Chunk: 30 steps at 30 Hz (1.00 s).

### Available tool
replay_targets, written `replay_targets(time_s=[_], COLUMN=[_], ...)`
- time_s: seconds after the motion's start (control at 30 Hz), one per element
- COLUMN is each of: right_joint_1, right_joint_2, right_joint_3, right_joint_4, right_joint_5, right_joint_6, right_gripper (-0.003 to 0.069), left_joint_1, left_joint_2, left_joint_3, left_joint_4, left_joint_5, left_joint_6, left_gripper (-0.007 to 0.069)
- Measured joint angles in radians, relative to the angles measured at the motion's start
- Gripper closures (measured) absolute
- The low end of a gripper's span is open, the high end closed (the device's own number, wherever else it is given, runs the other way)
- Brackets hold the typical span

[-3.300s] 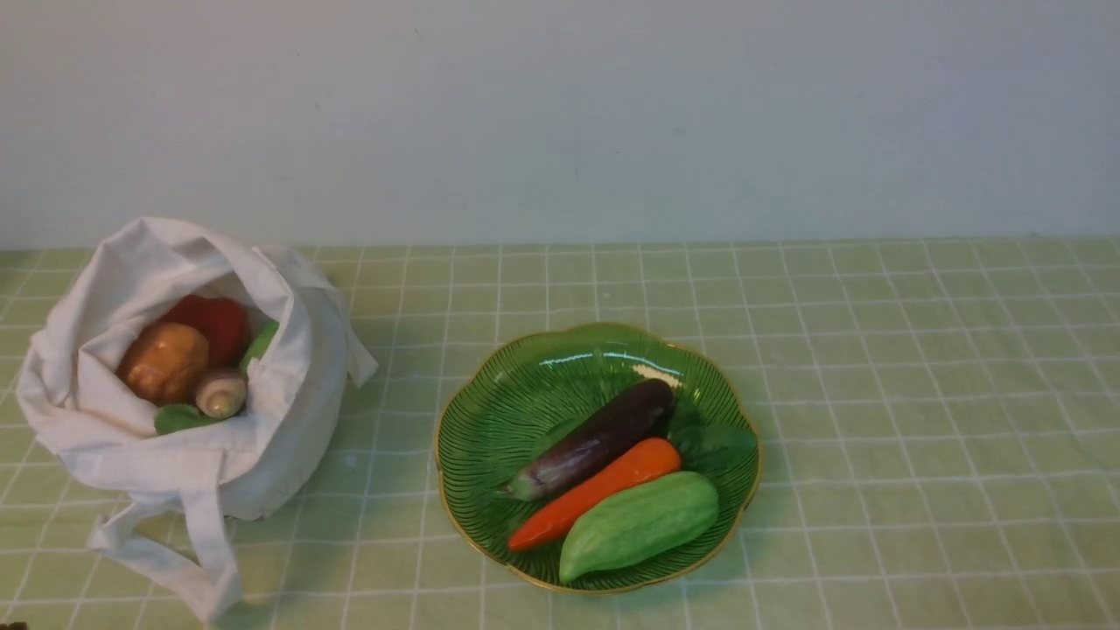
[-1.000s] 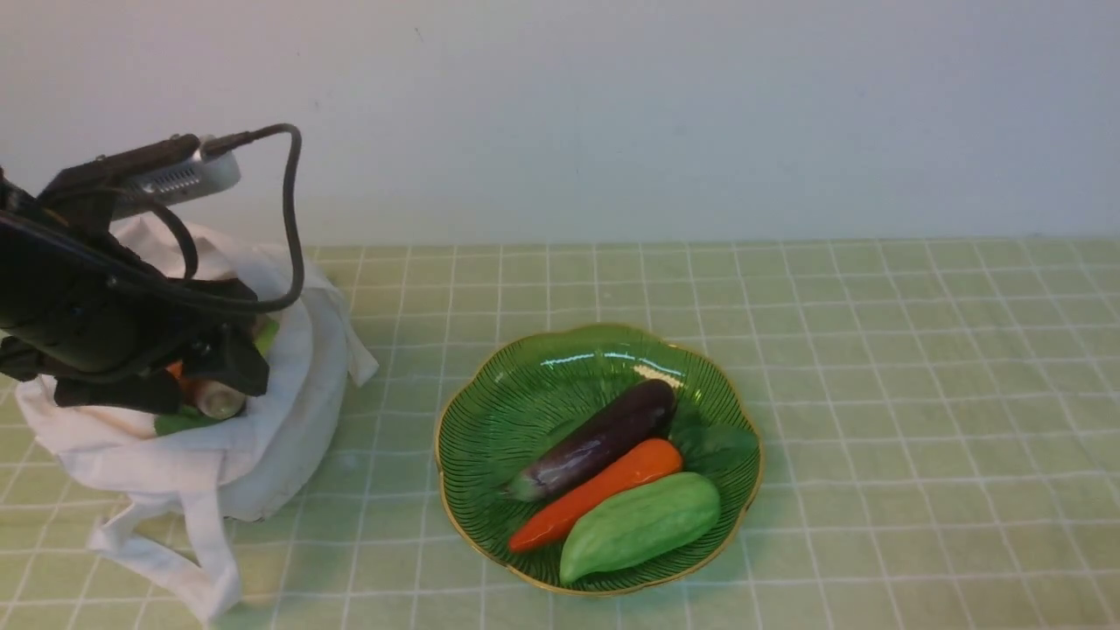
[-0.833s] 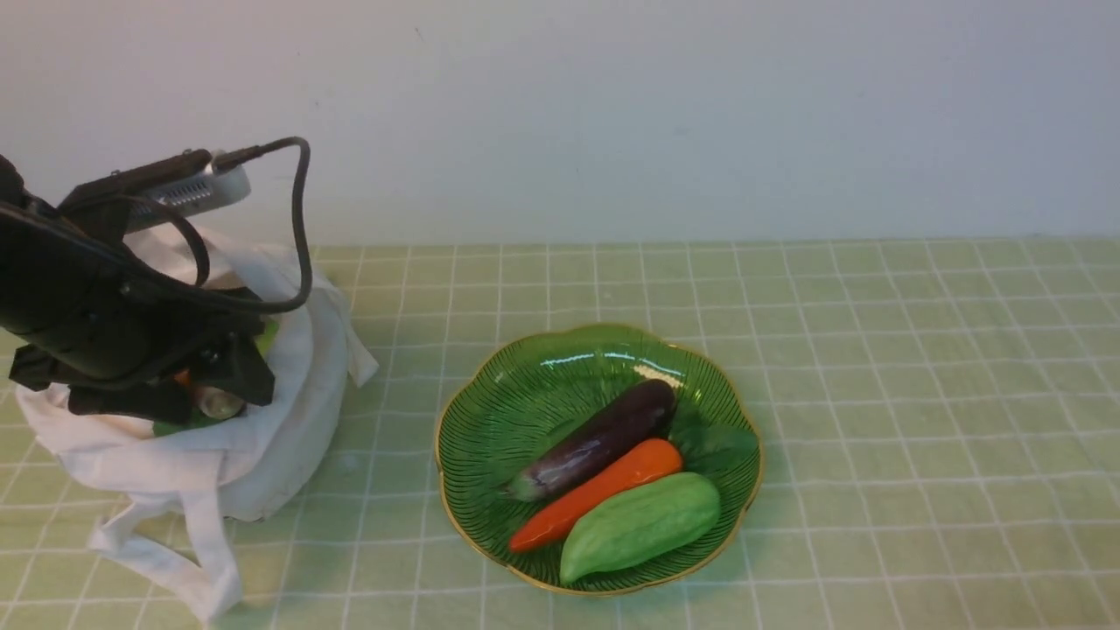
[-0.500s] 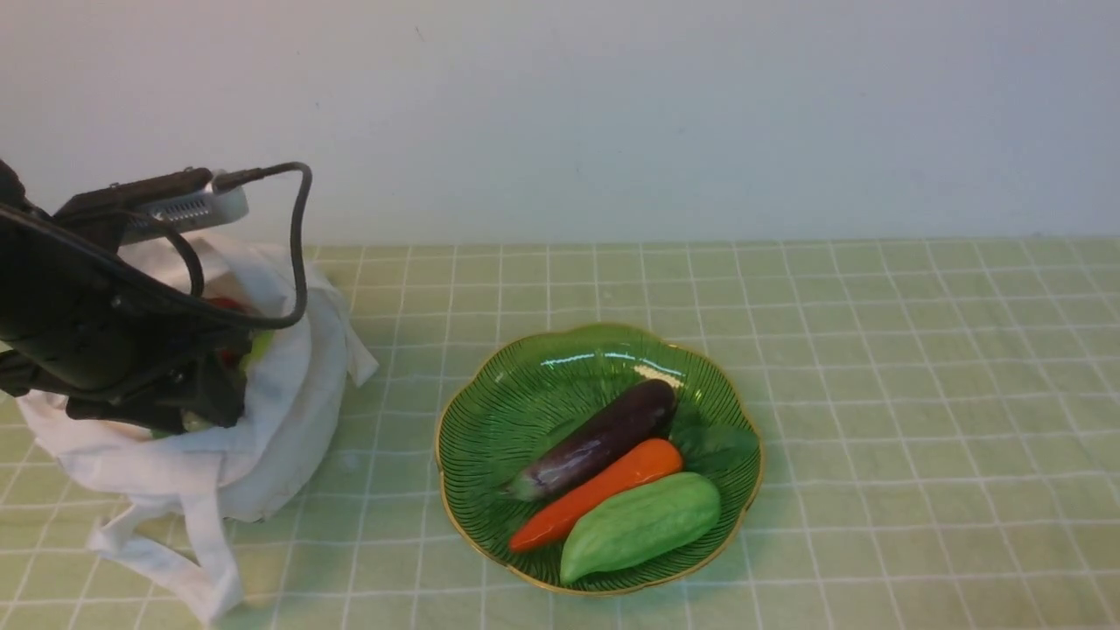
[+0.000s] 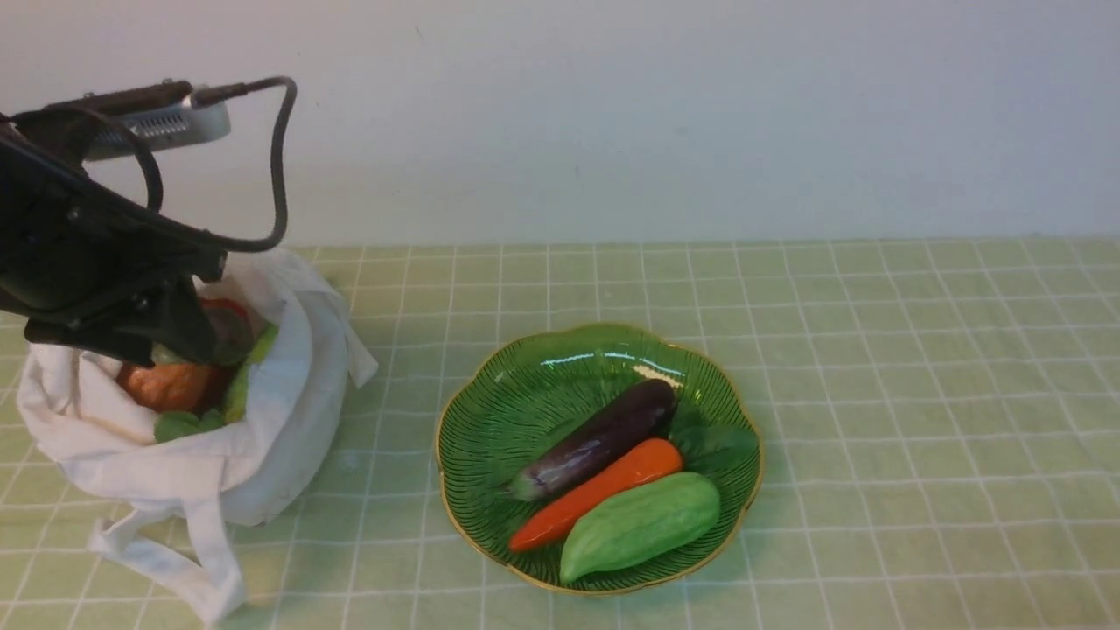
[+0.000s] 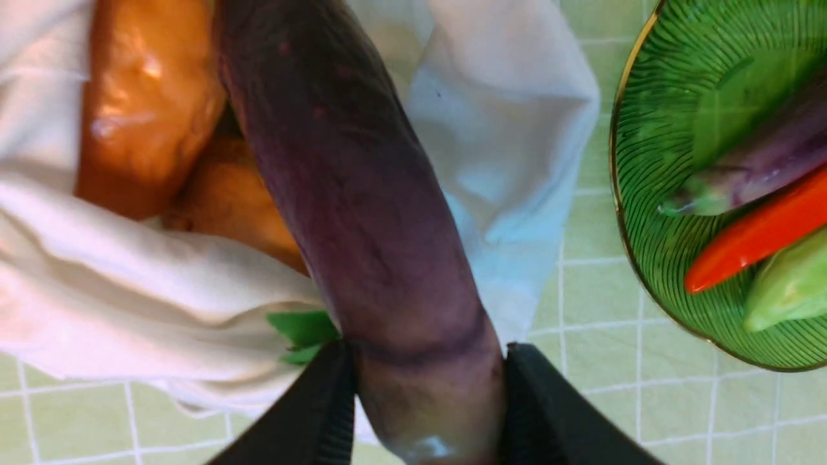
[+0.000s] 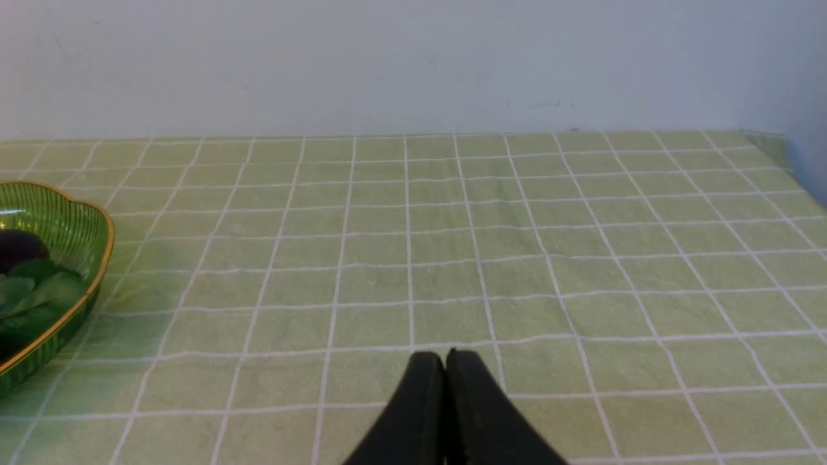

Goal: Take vegetables from bag on green coffee tablecloth place on plate.
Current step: 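Take the eggplant out of the bag and place it in the plate with the left gripper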

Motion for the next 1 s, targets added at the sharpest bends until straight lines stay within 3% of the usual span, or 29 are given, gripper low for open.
replay_targets(time_s=[0.33, 0.53, 0.77, 1.0], right_joint_1=[0.0, 0.0, 0.0, 0.0], right_joint_2=[0.0, 0.0, 0.0, 0.0], right_joint_3=[0.0, 0.0, 0.0, 0.0], right_joint_4=[0.0, 0.0, 0.0, 0.0], right_joint_5=[0.0, 0.0, 0.0, 0.0], right_joint_6=[0.0, 0.0, 0.0, 0.0], right_gripper=[0.0675, 0.0675, 0.0675, 0.0675], left_joint_1=[0.0, 0.0, -0.08, -0.22], left_joint_2=[-0.246, -0.462, -0.529, -0.345], left_joint_3=[0.028, 0.172, 0.376, 0.414], left_joint_4=[0.014, -0.118, -0.462, -0.589], left_joint_5=[0.008, 0.028, 0.011, -0.122], left_joint_6=[-0.036, 0.01, 0.334, 0.523], left_gripper=[0.0364, 0.0364, 0.0364, 0.0364])
